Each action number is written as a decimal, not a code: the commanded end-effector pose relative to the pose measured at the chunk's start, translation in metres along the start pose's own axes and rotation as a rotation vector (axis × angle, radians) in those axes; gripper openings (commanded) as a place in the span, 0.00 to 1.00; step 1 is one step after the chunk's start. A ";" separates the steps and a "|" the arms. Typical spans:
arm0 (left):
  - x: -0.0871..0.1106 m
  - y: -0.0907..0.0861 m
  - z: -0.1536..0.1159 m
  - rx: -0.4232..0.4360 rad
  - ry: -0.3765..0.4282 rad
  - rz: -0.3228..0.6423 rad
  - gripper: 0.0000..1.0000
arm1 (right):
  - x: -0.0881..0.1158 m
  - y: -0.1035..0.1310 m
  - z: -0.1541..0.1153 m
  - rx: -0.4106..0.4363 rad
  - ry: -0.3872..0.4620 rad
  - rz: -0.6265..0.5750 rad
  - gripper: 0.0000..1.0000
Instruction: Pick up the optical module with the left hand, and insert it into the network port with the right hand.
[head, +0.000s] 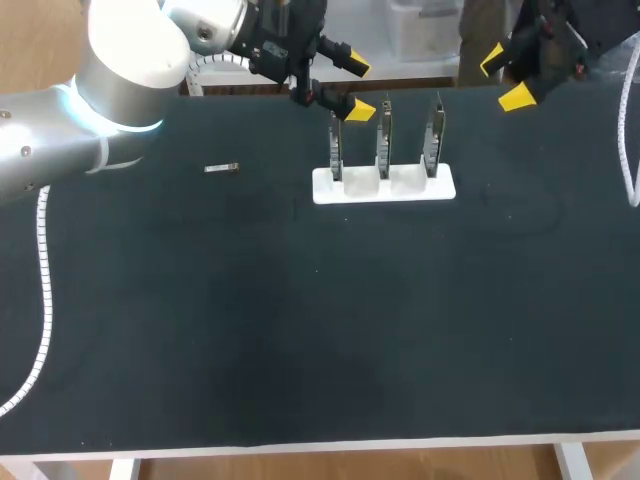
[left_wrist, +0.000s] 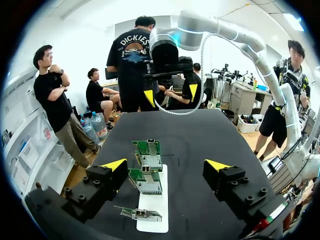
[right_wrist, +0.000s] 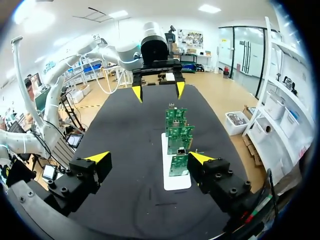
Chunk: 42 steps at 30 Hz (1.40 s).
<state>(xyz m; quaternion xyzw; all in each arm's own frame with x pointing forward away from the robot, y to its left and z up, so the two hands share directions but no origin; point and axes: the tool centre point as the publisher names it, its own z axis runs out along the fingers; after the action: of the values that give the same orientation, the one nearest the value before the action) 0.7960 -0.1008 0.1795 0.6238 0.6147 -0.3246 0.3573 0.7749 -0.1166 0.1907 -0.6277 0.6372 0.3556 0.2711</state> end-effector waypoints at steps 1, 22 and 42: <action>0.000 -0.001 0.000 -0.002 -0.001 0.002 1.00 | 0.002 0.007 0.002 -0.008 -0.012 0.014 1.00; 0.000 -0.001 0.000 -0.002 -0.001 0.002 1.00 | 0.002 0.008 0.001 -0.018 -0.016 0.020 1.00; -0.006 0.004 -0.012 -0.018 0.066 0.021 1.00 | 0.002 0.008 0.001 -0.018 -0.016 0.020 1.00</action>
<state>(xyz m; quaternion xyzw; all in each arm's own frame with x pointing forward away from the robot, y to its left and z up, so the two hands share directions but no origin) 0.7999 -0.0965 0.1790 0.6294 0.6175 -0.3078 0.3574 0.7671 -0.1173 0.1888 -0.6210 0.6380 0.3693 0.2661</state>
